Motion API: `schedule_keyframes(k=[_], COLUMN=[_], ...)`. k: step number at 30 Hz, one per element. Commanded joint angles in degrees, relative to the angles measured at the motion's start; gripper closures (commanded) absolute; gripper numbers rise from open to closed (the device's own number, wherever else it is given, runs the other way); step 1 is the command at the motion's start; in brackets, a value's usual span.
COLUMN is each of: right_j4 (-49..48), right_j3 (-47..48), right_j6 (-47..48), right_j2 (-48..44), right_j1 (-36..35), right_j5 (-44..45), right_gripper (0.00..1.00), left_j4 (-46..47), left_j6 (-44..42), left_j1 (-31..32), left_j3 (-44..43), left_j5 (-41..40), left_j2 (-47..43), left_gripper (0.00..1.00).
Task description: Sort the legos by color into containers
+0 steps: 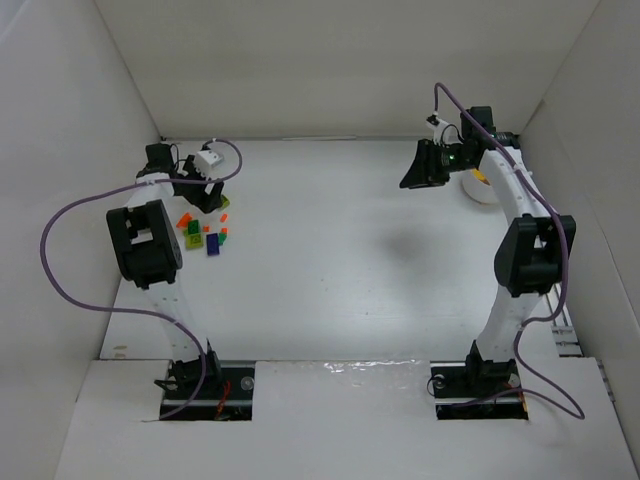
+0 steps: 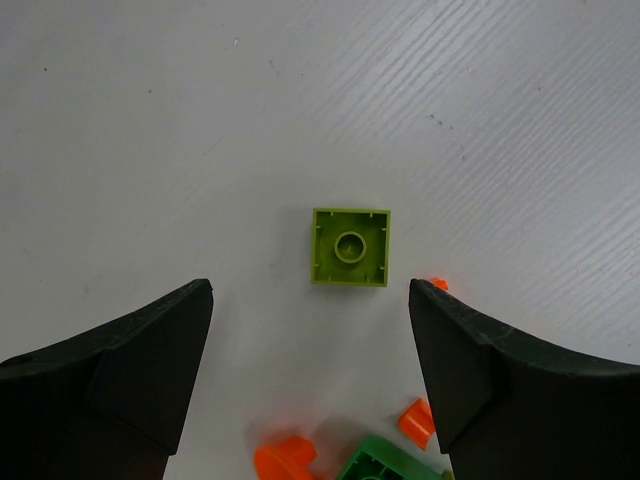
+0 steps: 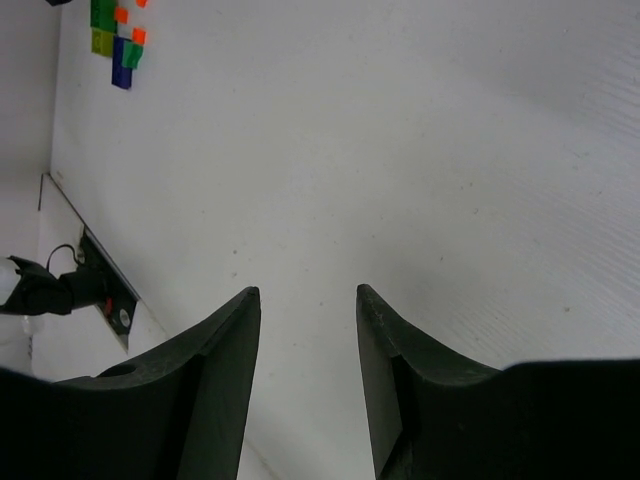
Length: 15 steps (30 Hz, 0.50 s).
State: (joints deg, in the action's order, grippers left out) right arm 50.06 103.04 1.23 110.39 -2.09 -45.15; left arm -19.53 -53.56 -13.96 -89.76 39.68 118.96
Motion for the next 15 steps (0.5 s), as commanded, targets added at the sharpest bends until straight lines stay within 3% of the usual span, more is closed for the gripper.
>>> schedule_keyframes(k=[1,6,12,15], right_j4=[-1.9,-0.8,-0.8,-0.8], right_j3=[3.1,3.7,4.3,4.8], right_j6=[-0.4,-0.4,-0.4,-0.4], right_j2=[0.3,1.4,1.9,2.5], right_j1=[-0.3,-0.3,-0.3,-0.3], right_j5=[-1.0,-0.5,0.1,0.1], right_gripper=[0.51,0.51,0.5,0.5], left_j4=[0.5,-1.4,-1.4,-1.4], left_j6=[-1.2,-1.2,-1.7,-1.2], left_j1=[1.0,1.6,2.2,2.2], left_j3=[-1.7,-4.0,-5.1,-6.2], left_j5=[-0.1,1.1,0.5,-0.1], left_j2=[0.8,2.2,4.0,5.2], left_gripper=[0.23,0.23,0.36,0.47])
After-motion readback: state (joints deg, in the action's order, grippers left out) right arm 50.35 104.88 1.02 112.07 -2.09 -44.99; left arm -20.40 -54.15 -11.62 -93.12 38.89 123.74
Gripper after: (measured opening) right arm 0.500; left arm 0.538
